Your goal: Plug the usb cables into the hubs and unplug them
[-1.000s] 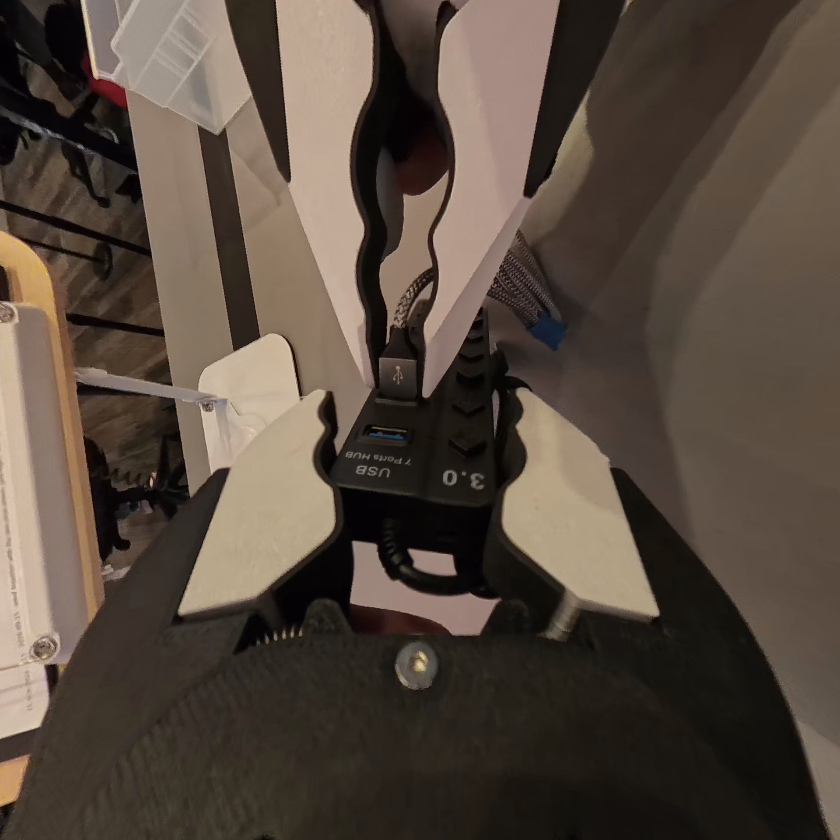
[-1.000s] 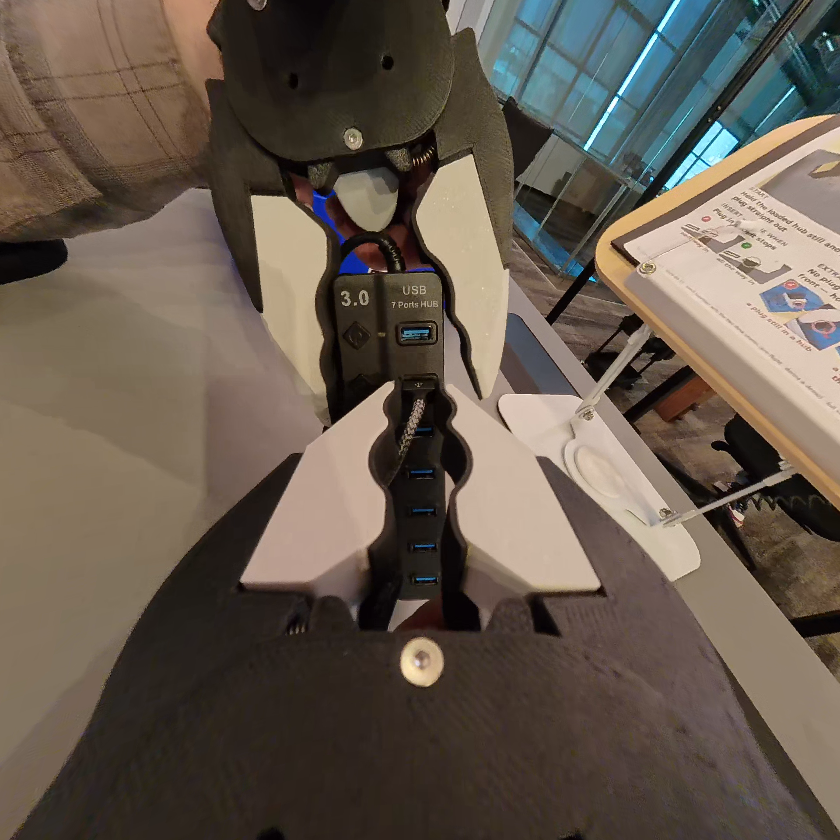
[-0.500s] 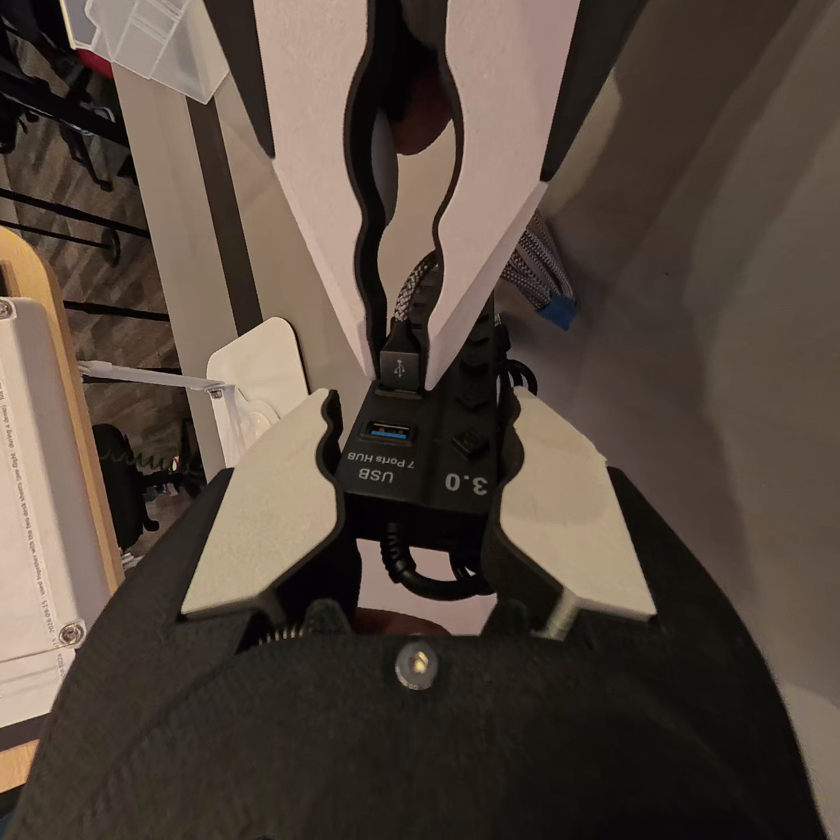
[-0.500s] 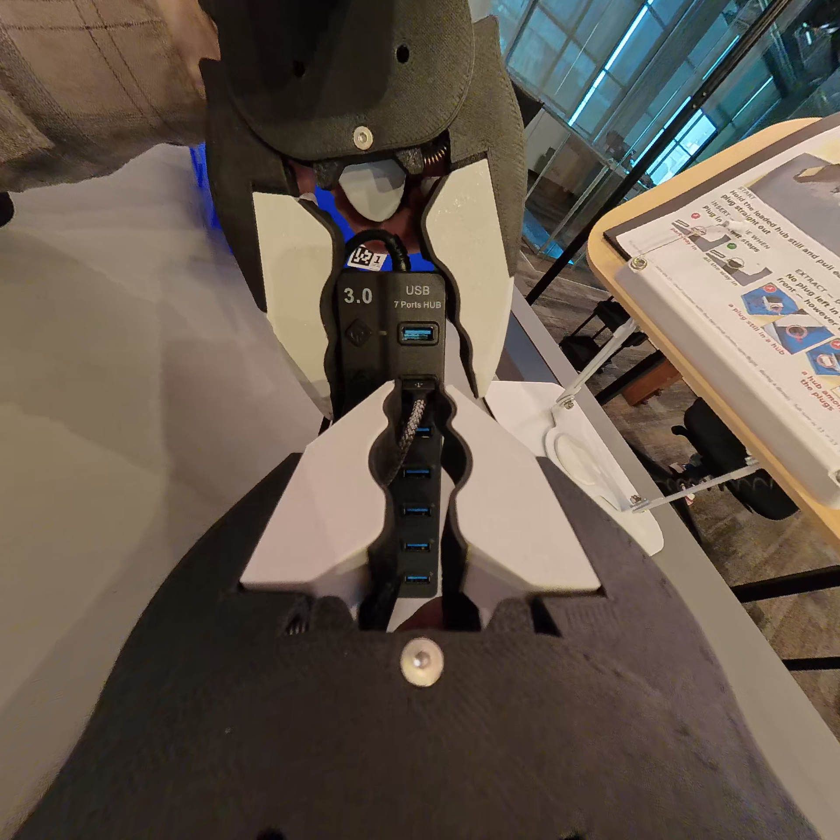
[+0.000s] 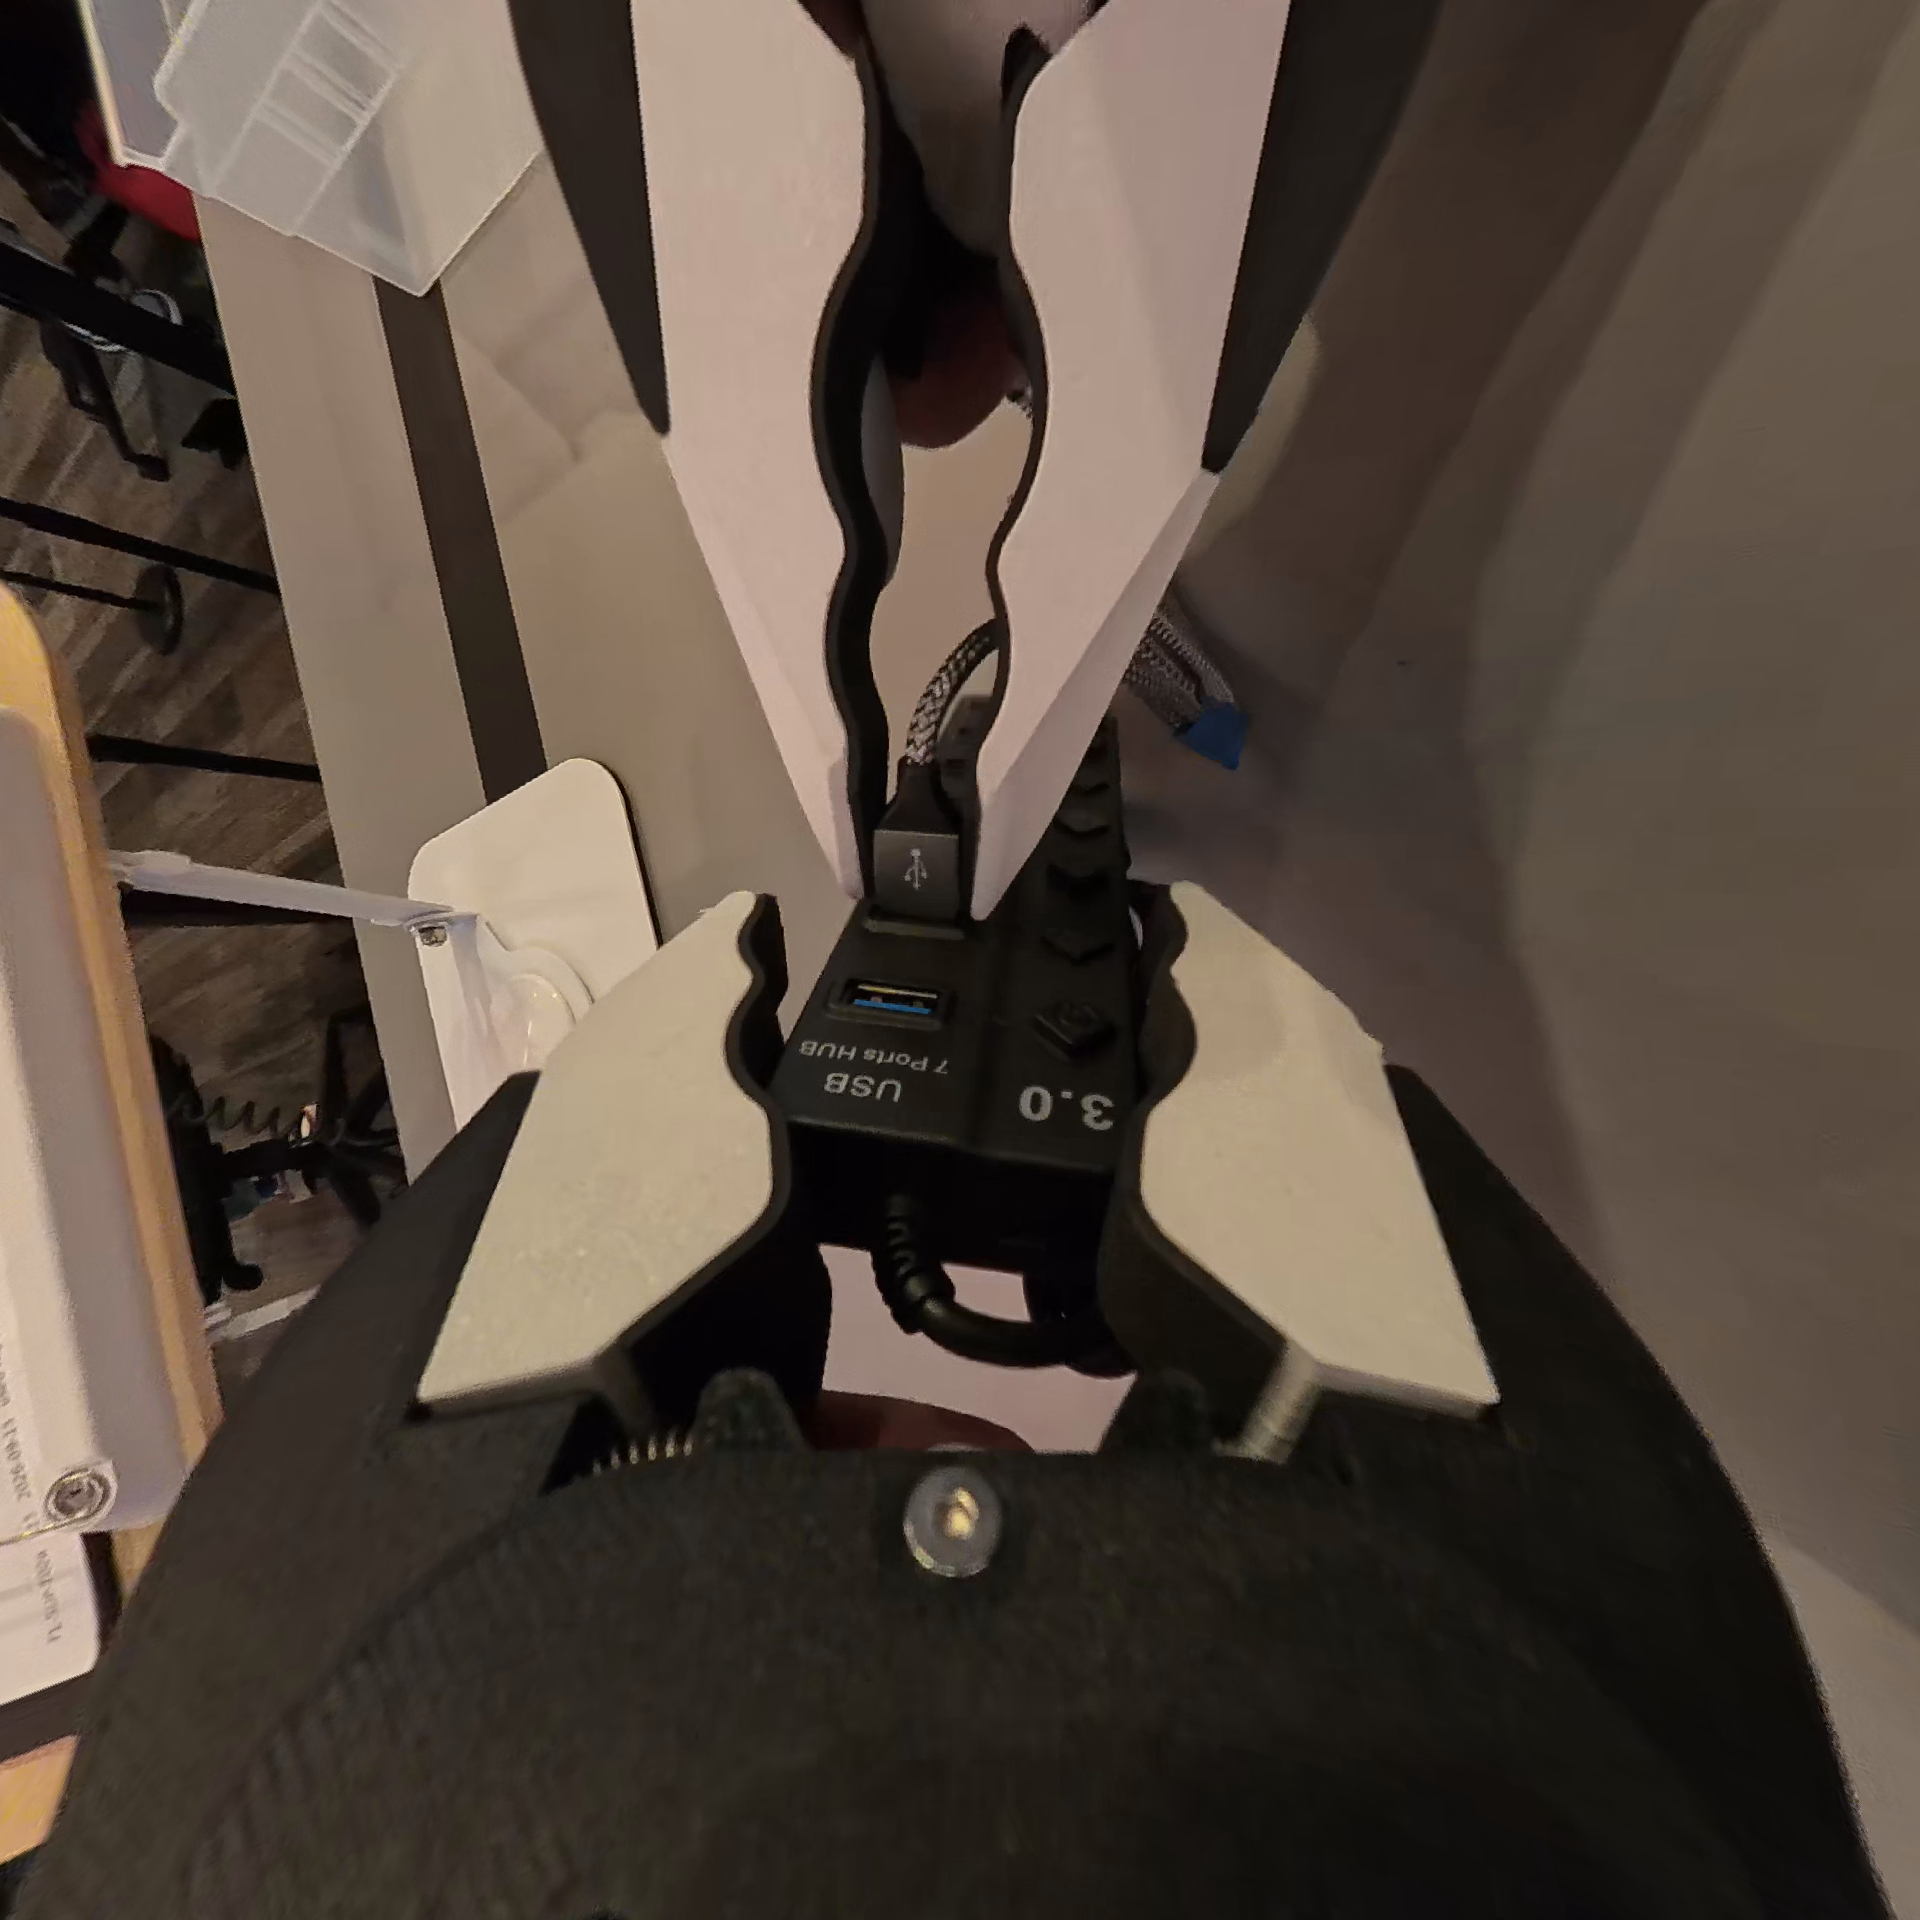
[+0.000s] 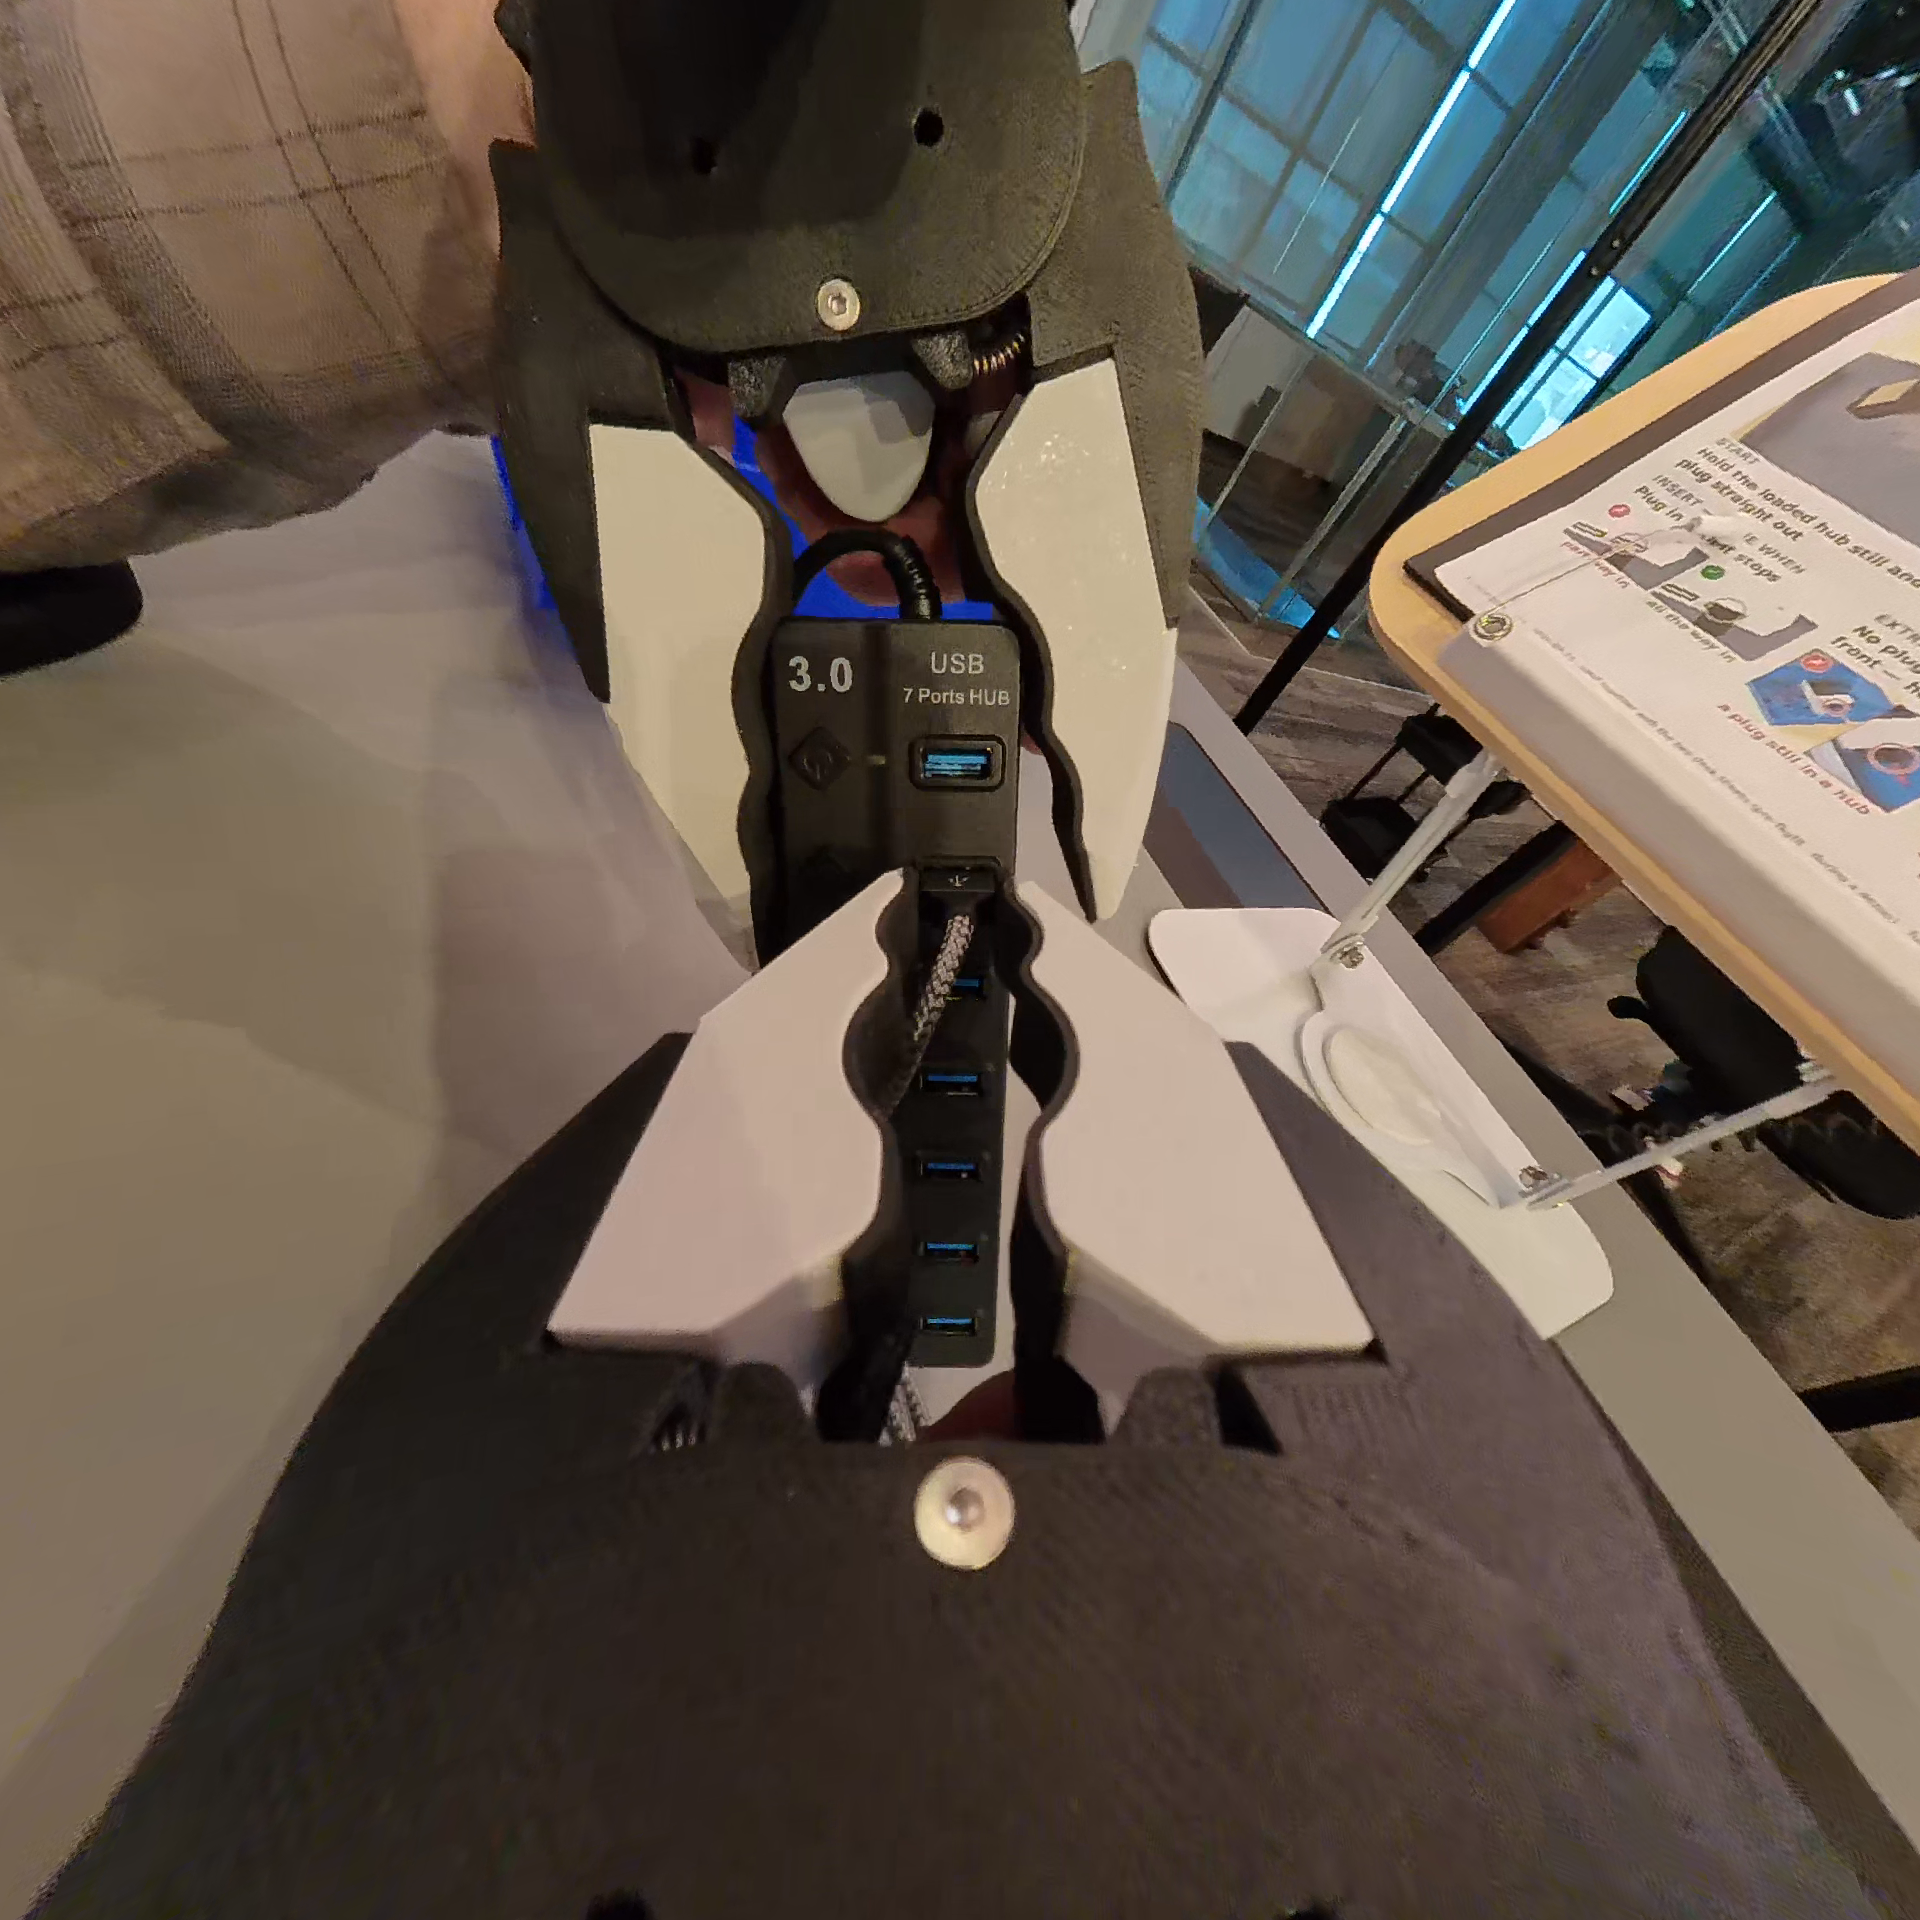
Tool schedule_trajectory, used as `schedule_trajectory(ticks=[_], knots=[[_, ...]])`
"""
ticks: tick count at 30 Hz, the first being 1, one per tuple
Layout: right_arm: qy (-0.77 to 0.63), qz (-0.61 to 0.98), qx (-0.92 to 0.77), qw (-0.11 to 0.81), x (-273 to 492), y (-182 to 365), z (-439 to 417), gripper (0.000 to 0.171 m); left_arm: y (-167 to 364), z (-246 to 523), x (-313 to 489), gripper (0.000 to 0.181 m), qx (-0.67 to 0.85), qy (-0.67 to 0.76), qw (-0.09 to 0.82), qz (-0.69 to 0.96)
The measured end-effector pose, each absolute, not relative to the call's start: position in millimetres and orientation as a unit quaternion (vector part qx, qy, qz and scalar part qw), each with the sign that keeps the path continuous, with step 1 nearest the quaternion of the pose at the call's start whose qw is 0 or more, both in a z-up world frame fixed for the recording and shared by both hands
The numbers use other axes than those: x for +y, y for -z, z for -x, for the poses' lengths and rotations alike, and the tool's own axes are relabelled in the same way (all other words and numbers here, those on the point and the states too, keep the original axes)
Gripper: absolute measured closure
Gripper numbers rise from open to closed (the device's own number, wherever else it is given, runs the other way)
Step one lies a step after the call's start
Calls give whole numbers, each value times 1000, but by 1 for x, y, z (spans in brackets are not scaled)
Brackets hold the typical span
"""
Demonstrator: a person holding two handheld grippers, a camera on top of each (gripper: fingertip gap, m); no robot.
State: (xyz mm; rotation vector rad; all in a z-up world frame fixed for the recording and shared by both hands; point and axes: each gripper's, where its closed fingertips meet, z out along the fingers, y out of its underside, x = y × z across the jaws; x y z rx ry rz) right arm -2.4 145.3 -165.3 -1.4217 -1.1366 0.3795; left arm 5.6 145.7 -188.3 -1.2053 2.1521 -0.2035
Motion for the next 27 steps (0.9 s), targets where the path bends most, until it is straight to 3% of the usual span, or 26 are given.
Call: schedule_trajectory(ticks=[12,27], knots=[[-154,584,-489,630,142,162,9,154,186,-4,137,115,822,120,321,456],[-132,601,-485,622,143,166,11,161,189,-2,139,115,820,135,318,457]])
